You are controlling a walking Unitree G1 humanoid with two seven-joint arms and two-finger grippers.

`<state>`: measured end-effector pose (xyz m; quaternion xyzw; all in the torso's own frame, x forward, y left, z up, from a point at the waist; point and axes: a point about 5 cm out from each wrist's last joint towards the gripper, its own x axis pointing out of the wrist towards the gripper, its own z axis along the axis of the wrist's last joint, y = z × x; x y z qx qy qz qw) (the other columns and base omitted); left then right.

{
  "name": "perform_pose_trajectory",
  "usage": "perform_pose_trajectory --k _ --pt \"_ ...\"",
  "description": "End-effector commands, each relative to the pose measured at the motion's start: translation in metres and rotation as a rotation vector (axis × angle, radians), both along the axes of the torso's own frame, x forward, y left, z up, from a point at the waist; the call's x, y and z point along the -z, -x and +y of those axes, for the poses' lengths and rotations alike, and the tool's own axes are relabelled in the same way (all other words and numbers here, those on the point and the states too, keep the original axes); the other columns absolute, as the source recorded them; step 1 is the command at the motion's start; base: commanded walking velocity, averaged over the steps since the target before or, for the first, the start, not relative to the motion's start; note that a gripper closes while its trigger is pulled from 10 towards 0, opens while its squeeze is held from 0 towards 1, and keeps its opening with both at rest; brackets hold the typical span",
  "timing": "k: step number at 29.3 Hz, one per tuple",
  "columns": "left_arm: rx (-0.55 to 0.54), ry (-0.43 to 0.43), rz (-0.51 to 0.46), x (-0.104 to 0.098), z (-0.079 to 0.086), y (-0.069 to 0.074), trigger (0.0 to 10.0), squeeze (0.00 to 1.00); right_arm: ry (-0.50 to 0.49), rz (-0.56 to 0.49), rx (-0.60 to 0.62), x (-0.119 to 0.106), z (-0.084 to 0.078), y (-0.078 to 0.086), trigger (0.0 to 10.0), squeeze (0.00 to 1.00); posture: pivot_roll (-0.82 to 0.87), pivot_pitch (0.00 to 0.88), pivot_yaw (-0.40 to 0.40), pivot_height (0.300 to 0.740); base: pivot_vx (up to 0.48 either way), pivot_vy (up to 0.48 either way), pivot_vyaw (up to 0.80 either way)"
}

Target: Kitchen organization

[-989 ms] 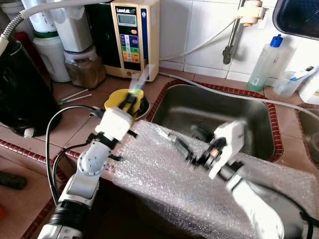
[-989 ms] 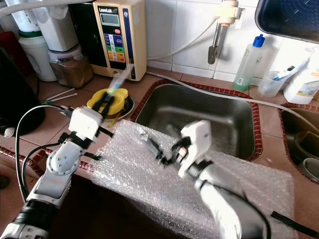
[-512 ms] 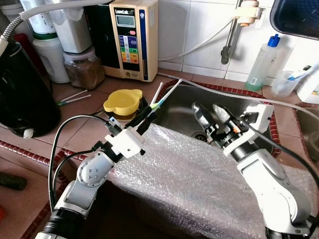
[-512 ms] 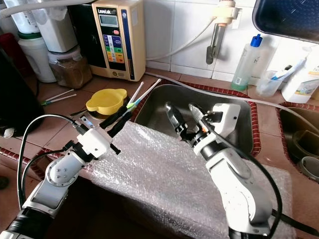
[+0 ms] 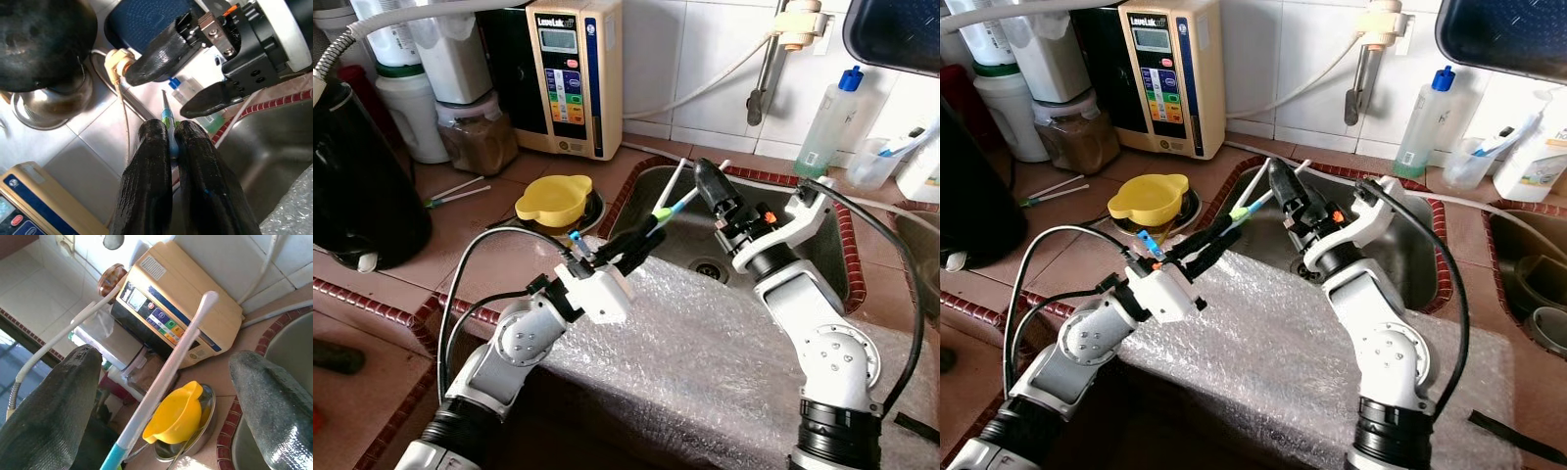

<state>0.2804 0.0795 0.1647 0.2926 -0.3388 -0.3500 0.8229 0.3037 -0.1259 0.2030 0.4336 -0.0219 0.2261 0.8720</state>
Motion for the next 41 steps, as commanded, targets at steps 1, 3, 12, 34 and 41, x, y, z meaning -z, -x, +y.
perform_pose_trajectory --k 1,3,12,34,41 --pt "0.01 -0.011 -0.011 -0.001 -0.003 -0.001 2.2 0.0 -0.014 0.042 -0.014 0.005 0.005 0.001 10.0 0.0 -0.06 0.0 0.022 0.74 0.0 0.0 0.0" --pt "0.011 -0.006 -0.01 -0.001 -0.005 0.0 2.5 0.0 -0.027 0.069 -0.007 0.01 0.007 0.002 9.5 0.0 -0.06 0.0 0.022 0.74 0.0 0.0 0.0" --pt "0.007 -0.008 -0.006 0.0 -0.004 -0.001 4.1 0.0 -0.045 0.129 0.005 0.018 0.008 0.003 0.0 0.0 -0.05 0.0 0.024 0.74 0.0 0.0 0.0" --pt "0.029 -0.014 0.006 0.007 -0.01 0.002 4.6 0.0 -0.081 0.181 -0.055 0.016 0.013 -0.005 10.0 0.0 -0.05 0.0 0.027 0.74 0.0 0.0 0.0" --pt "0.019 -0.012 0.005 0.007 -0.01 0.001 4.8 0.0 -0.029 0.176 -0.098 0.014 0.017 -0.003 10.0 1.0 -0.05 0.0 0.024 0.74 0.0 0.0 0.0"
